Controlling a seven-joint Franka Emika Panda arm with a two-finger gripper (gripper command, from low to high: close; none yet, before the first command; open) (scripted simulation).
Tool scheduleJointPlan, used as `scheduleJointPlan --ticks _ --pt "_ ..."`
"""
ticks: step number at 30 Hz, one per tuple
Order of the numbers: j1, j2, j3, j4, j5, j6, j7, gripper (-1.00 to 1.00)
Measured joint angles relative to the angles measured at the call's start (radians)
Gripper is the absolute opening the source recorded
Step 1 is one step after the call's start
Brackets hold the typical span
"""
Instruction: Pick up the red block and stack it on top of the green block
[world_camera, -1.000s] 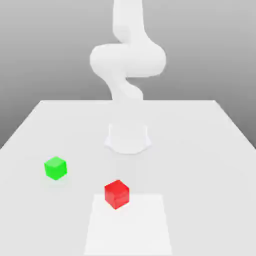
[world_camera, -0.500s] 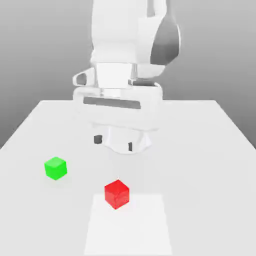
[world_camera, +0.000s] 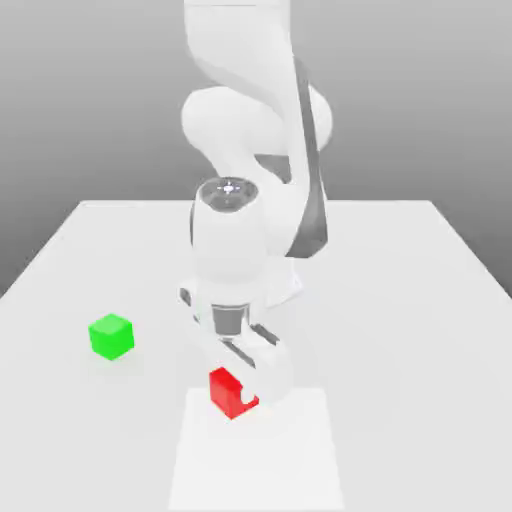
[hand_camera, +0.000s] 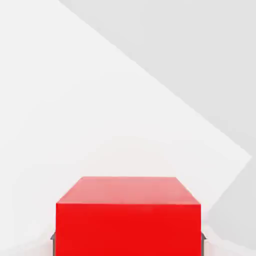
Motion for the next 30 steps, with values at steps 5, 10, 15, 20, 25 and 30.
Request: scheduleJointPlan --ticks 5,10,15,20,25,30 --pt "-0.02 -0.13 0.041 -0.019 0.07 -0.112 -0.051 -1.0" --pt "-0.026 -0.297 0.014 -0.044 0.103 -0.252 -0.099 -1.0" --pt "-0.186 -0.398 -0.112 -0.067 0.02 -0.327 -0.201 -1.0" --pt "-0.366 -0.484 -0.243 -0.093 -0.071 -0.386 -0.311 -1.0" --pt "-0.487 -0.507 -0.351 -0.113 -0.115 -0.392 -0.411 -1.0" --pt "-0.429 -0.362 -0.398 -0.109 -0.035 -0.254 -0.473 -1.0"
